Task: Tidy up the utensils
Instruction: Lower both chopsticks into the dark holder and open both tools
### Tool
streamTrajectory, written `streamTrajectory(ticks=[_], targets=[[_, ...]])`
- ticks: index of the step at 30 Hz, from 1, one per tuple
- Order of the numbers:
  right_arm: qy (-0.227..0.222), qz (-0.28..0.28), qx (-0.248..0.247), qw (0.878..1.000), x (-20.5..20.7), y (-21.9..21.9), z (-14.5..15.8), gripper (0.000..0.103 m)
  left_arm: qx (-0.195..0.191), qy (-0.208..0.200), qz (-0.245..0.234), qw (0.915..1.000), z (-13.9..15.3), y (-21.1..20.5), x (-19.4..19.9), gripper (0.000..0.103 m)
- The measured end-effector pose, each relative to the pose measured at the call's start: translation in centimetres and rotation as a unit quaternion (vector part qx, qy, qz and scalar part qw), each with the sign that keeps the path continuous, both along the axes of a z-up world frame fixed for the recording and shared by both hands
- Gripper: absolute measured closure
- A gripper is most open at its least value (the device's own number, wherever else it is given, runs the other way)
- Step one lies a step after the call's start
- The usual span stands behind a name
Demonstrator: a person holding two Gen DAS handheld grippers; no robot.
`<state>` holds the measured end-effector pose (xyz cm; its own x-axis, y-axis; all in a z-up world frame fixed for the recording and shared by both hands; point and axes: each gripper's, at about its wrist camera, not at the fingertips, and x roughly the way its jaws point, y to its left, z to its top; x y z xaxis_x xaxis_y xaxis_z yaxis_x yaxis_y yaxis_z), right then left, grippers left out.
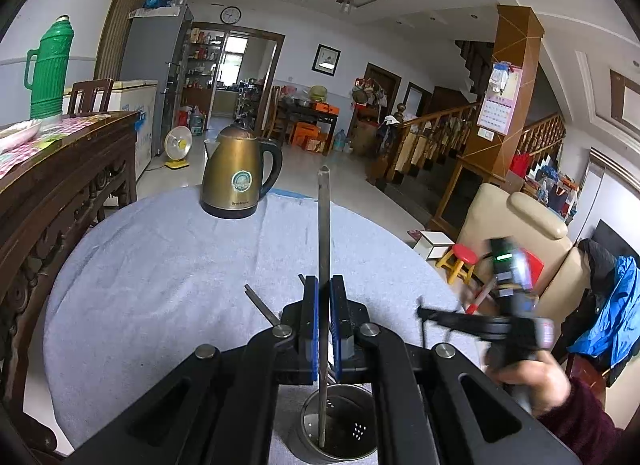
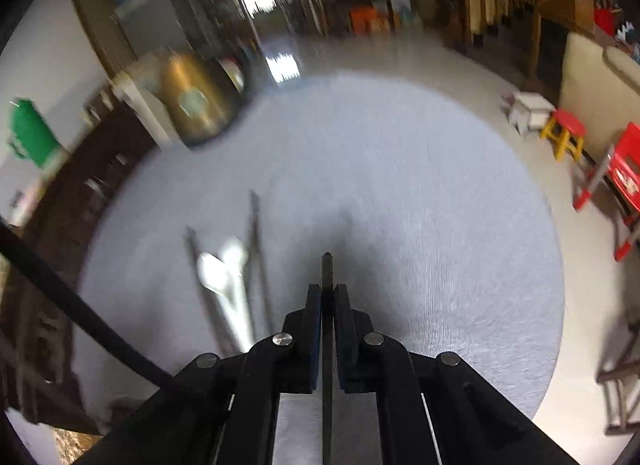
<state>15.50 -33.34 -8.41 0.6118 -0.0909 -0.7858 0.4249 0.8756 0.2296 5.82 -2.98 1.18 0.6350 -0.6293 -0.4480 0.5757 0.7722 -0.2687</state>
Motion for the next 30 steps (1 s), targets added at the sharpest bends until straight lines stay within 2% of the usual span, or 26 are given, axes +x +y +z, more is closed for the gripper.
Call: streamTrajectory(ticks=[4, 7, 11, 16, 20, 23, 26, 30], targets=[[-0.094, 0.008, -0.020, 0.995, -3.3, 2.1, 4.6, 0.097, -0.002, -0.001, 0.003, 1.0000, -0.1, 0.0, -0.1, 0.098], [-0.165, 0.020, -0.038, 0.985, -5.4, 4.1, 7.4, 0.097, 0.000, -0.002, 0.006, 1.0000, -0.3, 0.0, -0.4, 0.098], [-0.234, 0.025, -0.061, 0.970, -7.5, 6.2, 11.1, 0.096, 0.001, -0.002, 0.009, 1.0000, -0.3, -0.2, -0.6, 0.098], [-0.305, 0.039, -0.061, 0.950, -8.8, 8.3, 15.2, 0.096, 0.003, -0.008, 0.014, 0.9999, -0.4, -0.2, -0.8, 0.098], [-0.333, 0.067, -0.059, 0.939, -9.2, 10.4, 17.5, 0.096, 0.004, -0.013, 0.014, 0.9998, -0.7, -0.2, -0.9, 0.098], [-0.335, 0.086, -0.063, 0.936, -9.6, 11.8, 17.9, 0.097, 0.007, -0.012, 0.015, 0.9998, -1.0, -0.2, -0.8, 0.098], [-0.324, 0.099, -0.066, 0.939, -9.8, 12.9, 17.5, 0.097, 0.006, -0.007, 0.018, 0.9998, -1.4, 0.0, -0.7, 0.098], [-0.287, 0.109, -0.055, 0.950, -9.3, 13.0, 15.5, 0.097, 0.005, 0.003, 0.026, 0.9996, -2.0, 0.5, -0.3, 0.098]])
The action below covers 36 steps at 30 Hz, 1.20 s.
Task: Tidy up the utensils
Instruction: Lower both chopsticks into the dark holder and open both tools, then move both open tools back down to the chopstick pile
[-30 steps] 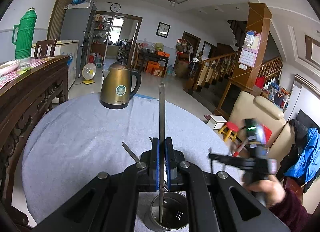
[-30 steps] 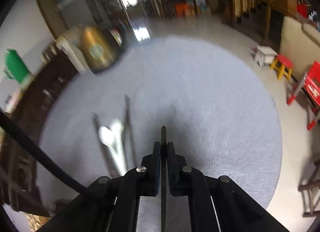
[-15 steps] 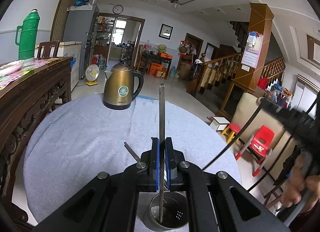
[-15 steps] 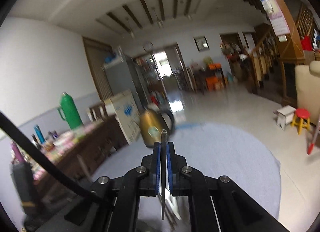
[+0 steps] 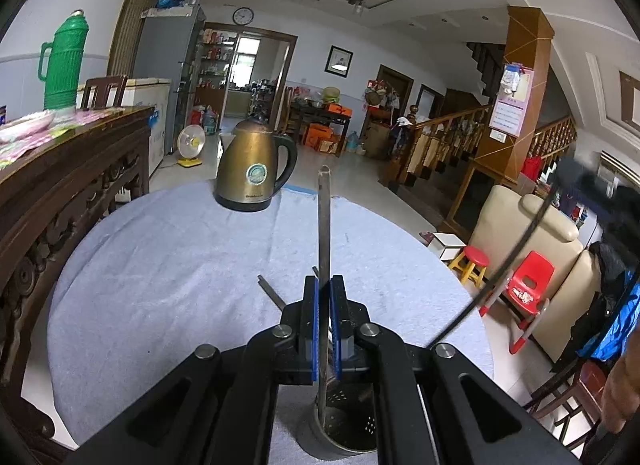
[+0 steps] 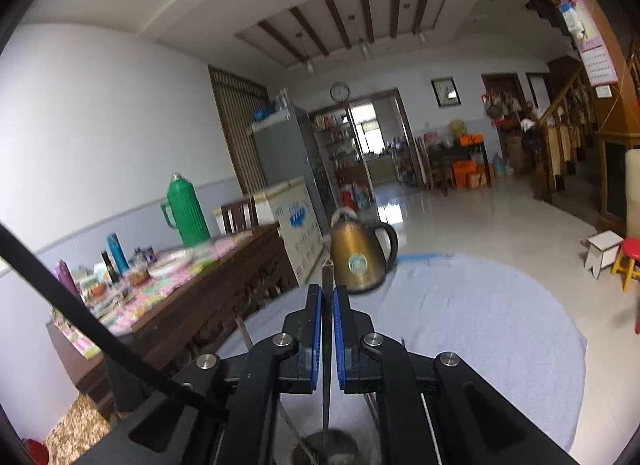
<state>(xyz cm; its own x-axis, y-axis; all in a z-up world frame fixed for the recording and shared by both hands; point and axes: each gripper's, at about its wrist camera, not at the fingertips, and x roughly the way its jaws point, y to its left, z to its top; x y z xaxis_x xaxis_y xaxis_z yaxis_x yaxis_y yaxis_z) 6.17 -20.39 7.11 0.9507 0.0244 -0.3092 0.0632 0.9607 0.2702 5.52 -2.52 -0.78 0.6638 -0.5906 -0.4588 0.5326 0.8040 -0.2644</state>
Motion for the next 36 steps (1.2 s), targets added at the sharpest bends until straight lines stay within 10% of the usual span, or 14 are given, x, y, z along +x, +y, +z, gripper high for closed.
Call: streamTrajectory(ticks=[11, 14, 23, 36], targets=[[0.136, 0.019, 0.055, 0.989, 0.9, -1.9, -5.8, 0.091, 0.004, 0.016, 0.005, 0.9998, -0.9, 0.6, 0.1, 0.097], [0.137, 0.005, 0.081, 0.987, 0.1, -3.5, -6.9, 0.073, 0.007, 0.010, 0.006, 0.9999, -0.7, 0.9, -0.1, 0.081], [0.100, -0.054, 0.129, 0.985, -1.7, -8.0, -7.0, 0.070, 0.024, -0.030, 0.034, 0.9987, 0.1, 2.4, -0.7, 0.047], [0.152, -0.095, 0.181, 0.967, -0.5, -12.4, -11.6, 0.070, 0.025, 0.045, 0.089, 0.9947, -2.6, 6.3, 3.3, 0.041]])
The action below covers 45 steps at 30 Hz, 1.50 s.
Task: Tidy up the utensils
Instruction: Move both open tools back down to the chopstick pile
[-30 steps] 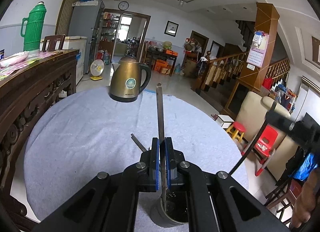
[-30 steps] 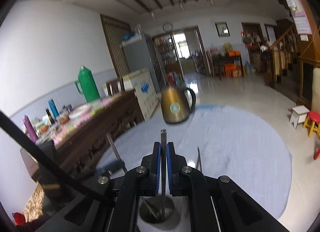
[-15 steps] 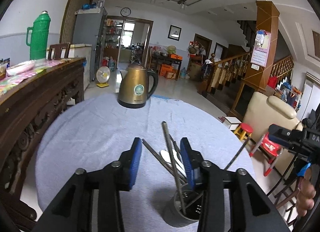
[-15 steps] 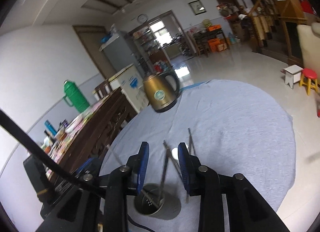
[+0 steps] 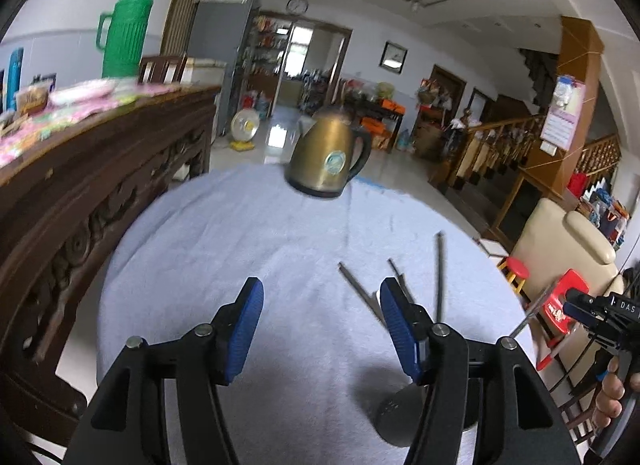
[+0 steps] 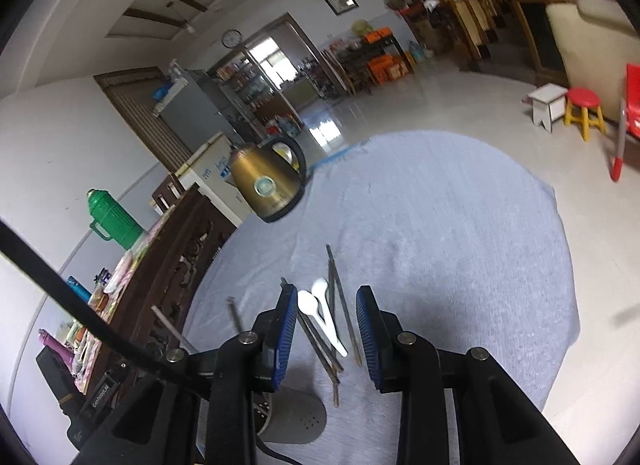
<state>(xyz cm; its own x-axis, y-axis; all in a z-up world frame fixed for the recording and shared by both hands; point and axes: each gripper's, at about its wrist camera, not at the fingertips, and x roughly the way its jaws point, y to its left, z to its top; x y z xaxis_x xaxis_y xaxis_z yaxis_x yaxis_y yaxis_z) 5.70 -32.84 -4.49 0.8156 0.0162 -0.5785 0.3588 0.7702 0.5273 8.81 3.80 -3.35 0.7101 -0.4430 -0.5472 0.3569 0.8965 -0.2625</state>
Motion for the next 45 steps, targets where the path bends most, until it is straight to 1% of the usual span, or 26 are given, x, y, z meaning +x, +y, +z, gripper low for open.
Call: streamTrajectory(ticks=[2, 7, 10, 12, 13, 14, 16, 18, 26, 30, 37, 39, 42, 45], targets=[[0.013, 0.003, 0.013, 1.000, 0.5, -0.5, -1.2, 0.070, 0.007, 0.019, 0.002, 0.9998, -0.9, -0.1, 0.6, 0.041], [0.059, 0.016, 0.050, 0.997, 2.3, -1.8, -4.8, 0.070, 0.005, 0.074, -0.003, 0.9972, -3.8, -0.4, 2.7, 0.042], [0.072, 0.017, 0.070, 0.995, 3.1, -2.1, -6.6, 0.070, 0.011, 0.098, -0.005, 0.9951, -5.1, -0.8, 4.0, 0.042], [0.083, 0.018, 0.076, 0.993, 3.8, -2.5, -7.6, 0.070, 0.015, 0.120, -0.012, 0.9925, -6.3, -1.4, 5.4, 0.047], [0.087, 0.018, 0.080, 0.993, 4.0, -2.7, -8.0, 0.070, 0.017, 0.128, -0.014, 0.9915, -6.8, -1.6, 5.8, 0.052], [0.091, 0.018, 0.085, 0.992, 4.4, -3.0, -8.4, 0.070, 0.023, 0.141, -0.020, 0.9895, -7.3, -2.1, 6.6, 0.054], [0.101, 0.021, 0.094, 0.990, 5.3, -3.2, -9.3, 0.070, 0.034, 0.160, -0.032, 0.9860, -8.1, -3.4, 8.1, 0.056], [0.110, 0.024, 0.100, 0.989, 6.1, -3.4, -10.1, 0.070, 0.036, 0.173, -0.044, 0.9833, -8.8, -4.7, 9.4, 0.056], [0.129, 0.028, 0.115, 0.985, 8.1, -3.7, -12.3, 0.070, 0.073, 0.197, -0.073, 0.9749, -10.8, -10.8, 13.7, 0.056], [0.134, 0.023, 0.117, 0.984, 8.5, -4.4, -12.7, 0.070, 0.102, 0.190, -0.079, 0.9732, -11.5, -13.1, 14.9, 0.056], [0.140, 0.021, 0.128, 0.982, 8.9, -5.0, -13.8, 0.070, 0.148, 0.191, -0.093, 0.9658, -12.9, -16.2, 15.4, 0.056], [0.140, 0.021, 0.131, 0.981, 9.0, -5.0, -14.1, 0.070, 0.155, 0.197, -0.096, 0.9632, -13.4, -16.5, 15.3, 0.056], [0.142, 0.020, 0.134, 0.981, 9.1, -5.2, -14.4, 0.070, 0.155, 0.190, -0.095, 0.9647, -13.5, -16.7, 15.2, 0.056], [0.142, 0.018, 0.136, 0.980, 9.1, -5.4, -14.8, 0.070, 0.152, 0.192, -0.095, 0.9649, -13.4, -16.9, 15.4, 0.056]])
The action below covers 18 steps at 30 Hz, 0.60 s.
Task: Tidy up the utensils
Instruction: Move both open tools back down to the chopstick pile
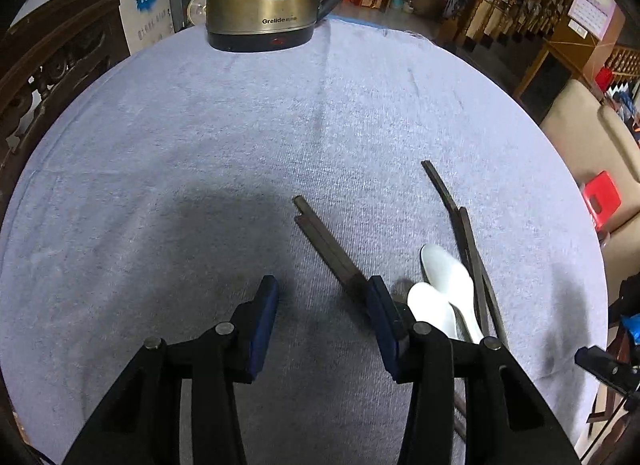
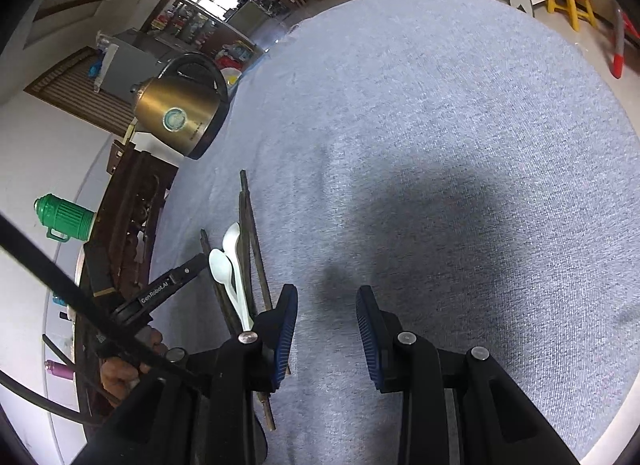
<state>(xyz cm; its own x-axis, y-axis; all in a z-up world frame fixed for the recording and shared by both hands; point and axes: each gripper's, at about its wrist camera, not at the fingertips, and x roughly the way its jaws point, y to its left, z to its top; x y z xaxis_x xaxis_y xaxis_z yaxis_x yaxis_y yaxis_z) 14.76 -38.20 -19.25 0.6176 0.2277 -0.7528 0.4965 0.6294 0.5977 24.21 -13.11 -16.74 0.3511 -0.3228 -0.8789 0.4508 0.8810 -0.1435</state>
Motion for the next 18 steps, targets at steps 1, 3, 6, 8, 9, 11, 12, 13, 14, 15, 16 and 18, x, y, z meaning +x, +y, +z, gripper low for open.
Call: streamTrajectory(ticks=[1, 3, 6, 8, 9, 11, 12, 13, 14, 15, 16, 18], targets=[[0.000, -0.001, 0.001, 1.000, 0.0, 0.0, -0.1, 0.070, 0.004, -0.004, -0.003, 1.0000, 0.0, -0.2, 0.0, 0.056], [0.001, -0.001, 0.002, 1.000, 0.0, -0.1, -0.2, 0.070, 0.007, -0.010, -0.008, 0.9999, 0.0, -0.9, -0.2, 0.056], [0.000, -0.002, 0.002, 1.000, 0.0, -0.2, -0.2, 0.070, 0.006, -0.010, -0.010, 0.9999, 0.1, -0.9, 0.0, 0.056], [-0.001, -0.002, 0.000, 1.000, -0.1, -0.2, 0.0, 0.070, 0.002, -0.010, -0.015, 0.9998, 0.1, -0.3, -0.1, 0.058], [-0.002, -0.003, -0.004, 1.000, -0.2, -0.3, 0.1, 0.070, 0.001, -0.010, -0.017, 0.9998, 0.1, -0.1, 0.0, 0.060], [-0.004, -0.005, -0.006, 1.000, -0.3, -0.4, 0.2, 0.070, 0.005, -0.010, -0.027, 0.9996, 0.2, 0.5, -0.2, 0.066], [-0.005, -0.006, -0.005, 1.000, -0.4, -0.5, 0.3, 0.070, 0.009, -0.009, -0.031, 0.9994, 0.1, 0.0, -0.1, 0.068], [-0.005, -0.007, -0.004, 1.000, -0.4, -0.6, 0.3, 0.070, 0.016, -0.009, -0.036, 0.9992, 0.1, 0.4, -0.3, 0.070], [-0.005, -0.008, -0.004, 1.000, -0.4, -0.6, 0.3, 0.070, 0.025, -0.011, -0.046, 0.9986, 0.2, 1.0, -0.5, 0.070], [-0.006, -0.007, -0.003, 1.000, -0.4, -0.6, 0.3, 0.070, 0.031, -0.012, -0.051, 0.9981, 0.2, 1.3, -0.6, 0.070], [-0.007, -0.007, -0.002, 1.000, -0.4, -0.5, 0.3, 0.070, 0.043, -0.013, -0.062, 0.9971, 0.3, 1.9, -0.7, 0.070], [-0.008, -0.004, -0.005, 1.000, -0.5, -0.3, 0.4, 0.070, 0.057, -0.013, -0.064, 0.9962, 0.6, 3.3, -0.4, 0.070]])
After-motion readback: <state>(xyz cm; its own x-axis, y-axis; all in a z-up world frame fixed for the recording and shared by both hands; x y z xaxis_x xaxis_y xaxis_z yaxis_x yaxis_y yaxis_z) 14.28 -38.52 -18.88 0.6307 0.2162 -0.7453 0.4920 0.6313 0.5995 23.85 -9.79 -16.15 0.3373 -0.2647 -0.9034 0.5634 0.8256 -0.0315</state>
